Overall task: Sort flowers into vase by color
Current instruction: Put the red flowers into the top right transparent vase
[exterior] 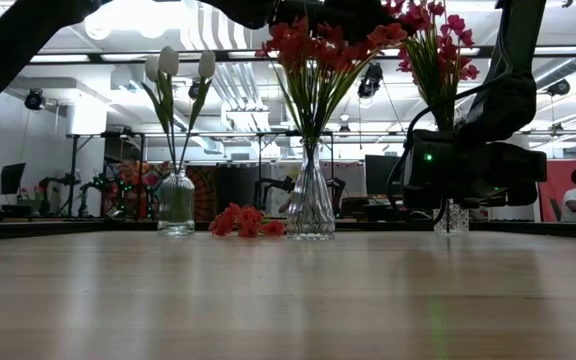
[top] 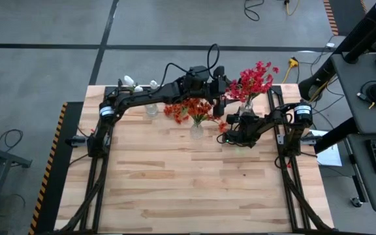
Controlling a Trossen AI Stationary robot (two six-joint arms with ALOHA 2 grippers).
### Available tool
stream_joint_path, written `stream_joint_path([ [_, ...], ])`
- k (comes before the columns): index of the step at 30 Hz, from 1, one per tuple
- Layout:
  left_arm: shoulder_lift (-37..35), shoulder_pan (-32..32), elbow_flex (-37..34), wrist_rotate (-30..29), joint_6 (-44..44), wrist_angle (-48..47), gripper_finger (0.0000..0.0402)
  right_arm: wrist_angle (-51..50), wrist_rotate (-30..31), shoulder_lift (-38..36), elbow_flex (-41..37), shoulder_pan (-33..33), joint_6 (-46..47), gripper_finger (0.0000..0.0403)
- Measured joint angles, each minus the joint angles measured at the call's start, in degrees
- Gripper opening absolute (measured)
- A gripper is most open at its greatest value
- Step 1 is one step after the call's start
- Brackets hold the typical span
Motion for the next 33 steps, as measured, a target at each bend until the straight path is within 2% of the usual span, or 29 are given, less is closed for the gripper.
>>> stream_joint_path([
  [6, 0.0, -0.07, 1.72, -0.02, 0.02, -0.33, 0.0189, 0.02, 0.01, 0.0, 0.0, 0.0, 0.0, 0.0263],
  [10, 0.0, -0.11, 2.94, -0.02, -0.48, -5.1, 0.0165, 0.02, 0.01, 0.0, 0.0, 0.0, 0.0, 0.0263],
  [14, 0.0, -0.07, 2.67, 0.0, -0.46, -5.39, 0.0165, 0.07, 0.01, 0.0, 0.0, 0.0, 0.01, 0.0263],
  [20, 0.84, -0.07, 2.46, 1.44, -0.25, -4.95, 0.0201, 0.09, 0.01, 0.0, 0.0, 0.0, 0.0, 0.0263],
  [24, 3.47, -0.07, 5.25, 1.44, -0.24, -5.15, 0.0209, 0.09, 0.01, 0.0, 0.0, 0.0, 0.0, 0.0263],
  [28, 5.32, 0.09, 8.87, 1.45, -0.24, -6.43, 0.0195, 0.07, 0.01, 0.0, 0.0, 0.0, 0.0, 0.0263],
  [33, 6.71, 0.2, 11.45, 1.46, -0.19, -8.87, 0.0143, 0.02, 0.0, 0.0, 0.0, 0.0, -0.04, 0.0263],
])
